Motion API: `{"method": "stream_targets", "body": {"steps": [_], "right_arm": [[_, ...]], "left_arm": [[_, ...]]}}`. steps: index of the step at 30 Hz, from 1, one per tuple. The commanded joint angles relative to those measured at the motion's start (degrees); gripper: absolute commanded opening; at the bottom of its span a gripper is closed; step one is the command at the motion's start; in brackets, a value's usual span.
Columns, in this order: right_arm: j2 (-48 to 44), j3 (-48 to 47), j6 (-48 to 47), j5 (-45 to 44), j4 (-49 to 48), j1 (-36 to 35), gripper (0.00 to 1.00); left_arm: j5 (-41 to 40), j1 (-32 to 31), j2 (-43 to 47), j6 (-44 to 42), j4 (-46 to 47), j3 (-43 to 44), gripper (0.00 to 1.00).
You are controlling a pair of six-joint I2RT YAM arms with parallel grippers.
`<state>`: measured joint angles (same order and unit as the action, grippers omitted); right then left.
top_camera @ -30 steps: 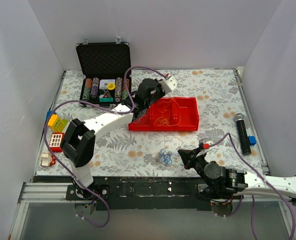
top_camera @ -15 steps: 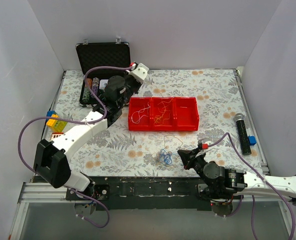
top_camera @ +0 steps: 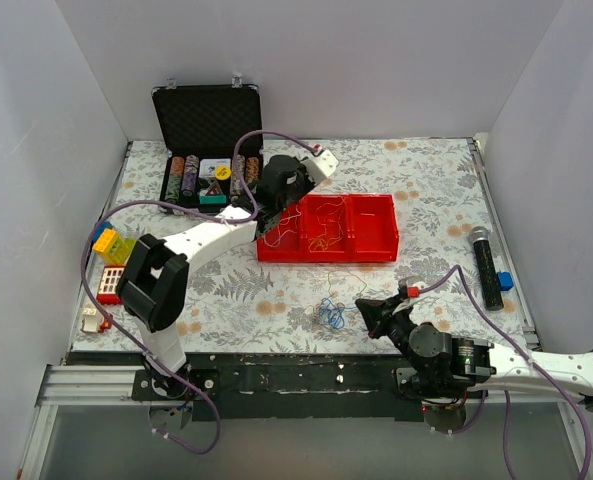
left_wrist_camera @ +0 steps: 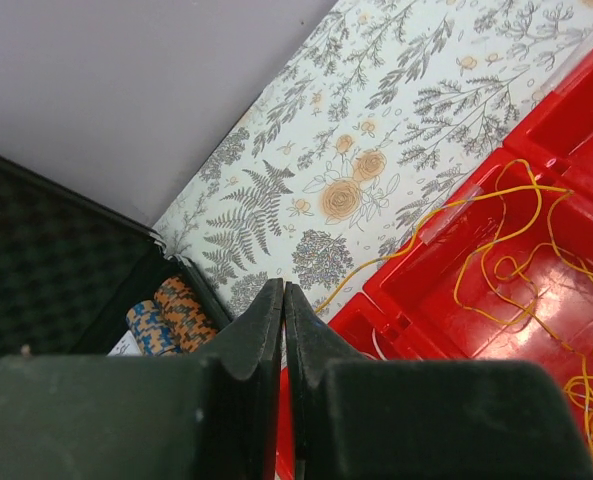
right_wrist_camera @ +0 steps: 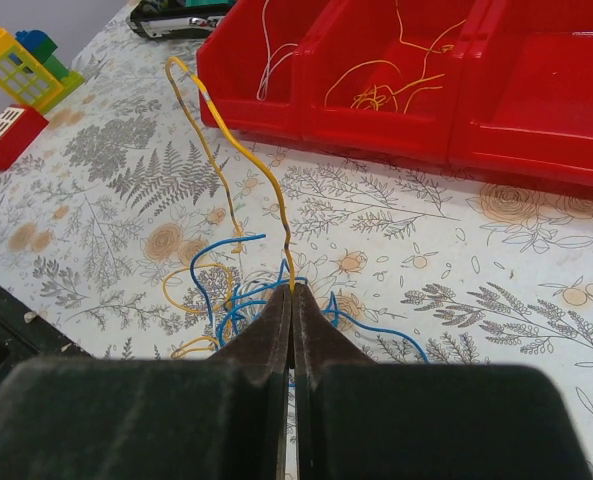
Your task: Untangle the cables
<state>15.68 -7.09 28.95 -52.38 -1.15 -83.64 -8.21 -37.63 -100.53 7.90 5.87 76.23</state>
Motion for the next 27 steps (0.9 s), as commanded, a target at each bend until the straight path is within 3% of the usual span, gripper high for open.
{"method": "stream_targets", "body": {"steps": [1, 11, 18, 27], "right_arm": [[-1.79, -1.52, 1.37, -1.67, 0.18, -0.21, 0.01], [-0.83, -2.22, 1.63, -2.72, 0.71, -0.30, 0.01], [-0.04, -3.01, 1.99, -3.17, 1.06, -0.21, 0.01], [-0.13, -3.10, 2.60, -3.25, 1.06, -0.21, 0.01]], "left_arm": [[-3.65, -0.69, -1.42, -4.47, 0.46, 4.10, 0.00], [4.51, -5.34, -3.17, -2.98, -9.28, 6.65, 0.00], [2.94, -7.20, -9.94, 0.97, -15.88, 9.81, 0.00], [2.40, -7.28, -15.13, 3.78, -16.15, 11.14, 0.00]]}}
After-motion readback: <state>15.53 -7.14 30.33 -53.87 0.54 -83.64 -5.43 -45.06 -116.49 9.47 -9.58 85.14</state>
